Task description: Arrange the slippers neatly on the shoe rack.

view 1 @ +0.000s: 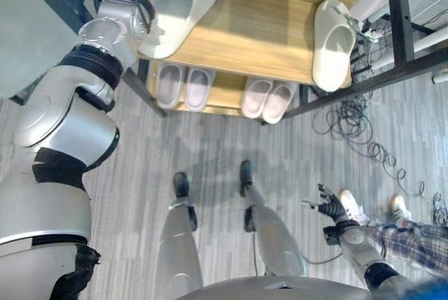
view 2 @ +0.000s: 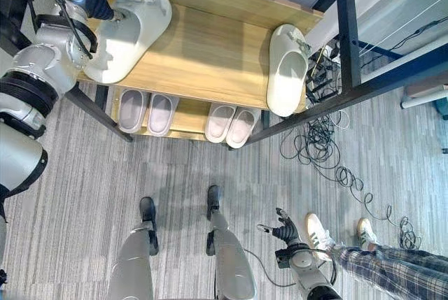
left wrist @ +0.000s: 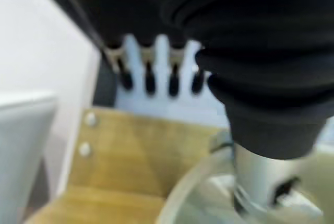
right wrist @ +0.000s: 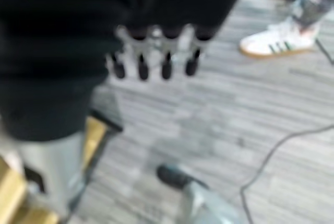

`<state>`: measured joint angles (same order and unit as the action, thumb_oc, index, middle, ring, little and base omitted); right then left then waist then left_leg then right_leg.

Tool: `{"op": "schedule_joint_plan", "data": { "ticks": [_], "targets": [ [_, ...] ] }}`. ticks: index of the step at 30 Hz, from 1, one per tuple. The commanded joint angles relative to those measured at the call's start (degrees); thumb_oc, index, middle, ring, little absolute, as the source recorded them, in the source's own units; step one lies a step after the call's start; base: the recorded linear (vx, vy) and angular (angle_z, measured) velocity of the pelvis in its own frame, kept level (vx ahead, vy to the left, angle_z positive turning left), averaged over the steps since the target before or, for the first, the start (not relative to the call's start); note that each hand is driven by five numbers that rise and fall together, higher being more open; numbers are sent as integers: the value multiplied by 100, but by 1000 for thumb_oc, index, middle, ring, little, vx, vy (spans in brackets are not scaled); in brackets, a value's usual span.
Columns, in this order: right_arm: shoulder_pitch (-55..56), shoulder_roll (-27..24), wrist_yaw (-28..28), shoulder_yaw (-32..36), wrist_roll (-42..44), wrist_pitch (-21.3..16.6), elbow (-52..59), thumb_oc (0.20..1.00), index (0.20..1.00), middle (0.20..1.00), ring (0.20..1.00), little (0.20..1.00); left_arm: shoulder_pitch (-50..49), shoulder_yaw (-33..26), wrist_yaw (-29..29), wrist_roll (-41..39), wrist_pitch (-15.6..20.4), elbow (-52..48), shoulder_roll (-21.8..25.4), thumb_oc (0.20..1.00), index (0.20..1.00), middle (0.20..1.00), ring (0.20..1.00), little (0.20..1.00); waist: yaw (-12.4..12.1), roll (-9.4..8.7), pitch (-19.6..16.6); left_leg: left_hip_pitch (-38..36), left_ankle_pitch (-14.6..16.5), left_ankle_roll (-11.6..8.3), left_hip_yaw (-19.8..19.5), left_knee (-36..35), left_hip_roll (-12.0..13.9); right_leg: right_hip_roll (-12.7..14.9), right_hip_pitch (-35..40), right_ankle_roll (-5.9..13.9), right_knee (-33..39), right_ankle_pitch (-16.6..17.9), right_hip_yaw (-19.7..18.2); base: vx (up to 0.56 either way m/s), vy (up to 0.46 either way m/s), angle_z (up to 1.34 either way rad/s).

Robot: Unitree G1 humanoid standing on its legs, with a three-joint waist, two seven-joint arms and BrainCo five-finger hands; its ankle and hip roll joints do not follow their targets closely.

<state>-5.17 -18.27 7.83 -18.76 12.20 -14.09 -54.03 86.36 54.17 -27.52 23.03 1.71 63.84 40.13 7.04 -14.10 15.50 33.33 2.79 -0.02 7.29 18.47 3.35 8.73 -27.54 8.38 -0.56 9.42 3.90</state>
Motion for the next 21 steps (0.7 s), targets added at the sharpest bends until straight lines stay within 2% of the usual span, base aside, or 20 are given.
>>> {"op": "schedule_joint_plan", "data": {
  "ticks": [1, 14, 16, 21],
  "targets": [
    [-289, -429, 25, -97, 186, -80, -7, 1000, 1000, 1000, 1000, 1000, 736, -503, -139, -220, -7, 211, 111, 200, 200, 200, 200, 200, 15, 482, 455, -423, -409, -201, -681, -1281, -56, 182, 816, 516, 200, -94, 27, 0, 0, 0],
    [-477, -455, -67, -154, 333, 3, -134, 1000, 1000, 1000, 1000, 1000, 668, -546, -139, 4, -176, 36, -586, 200, 200, 200, 200, 200, -145, 548, 476, -528, -368, -208, -768, -1233, -73, 135, 917, 440, 78, -318, 136, -4, -43, 1],
    [-537, -493, -48, -206, 273, 3, -103, 1000, 1000, 1000, 1000, 1000, 743, -292, -225, 463, -347, 0, -614, 200, 200, 200, 200, 200, -199, 570, 494, -580, -363, -231, -773, -1219, -45, 104, 951, 400, 59, -402, 150, -1, -98, 8],
    [-562, -493, 0, -237, 241, -6, -44, 1000, 1000, 1000, 1000, 1000, 540, -387, -279, 693, -478, -154, -704, 200, 200, 200, 200, 200, -268, 625, 532, -651, -376, -262, -784, -1213, 0, 55, 972, 334, 13, -519, 161, 0, -85, -8]
  ]
}}
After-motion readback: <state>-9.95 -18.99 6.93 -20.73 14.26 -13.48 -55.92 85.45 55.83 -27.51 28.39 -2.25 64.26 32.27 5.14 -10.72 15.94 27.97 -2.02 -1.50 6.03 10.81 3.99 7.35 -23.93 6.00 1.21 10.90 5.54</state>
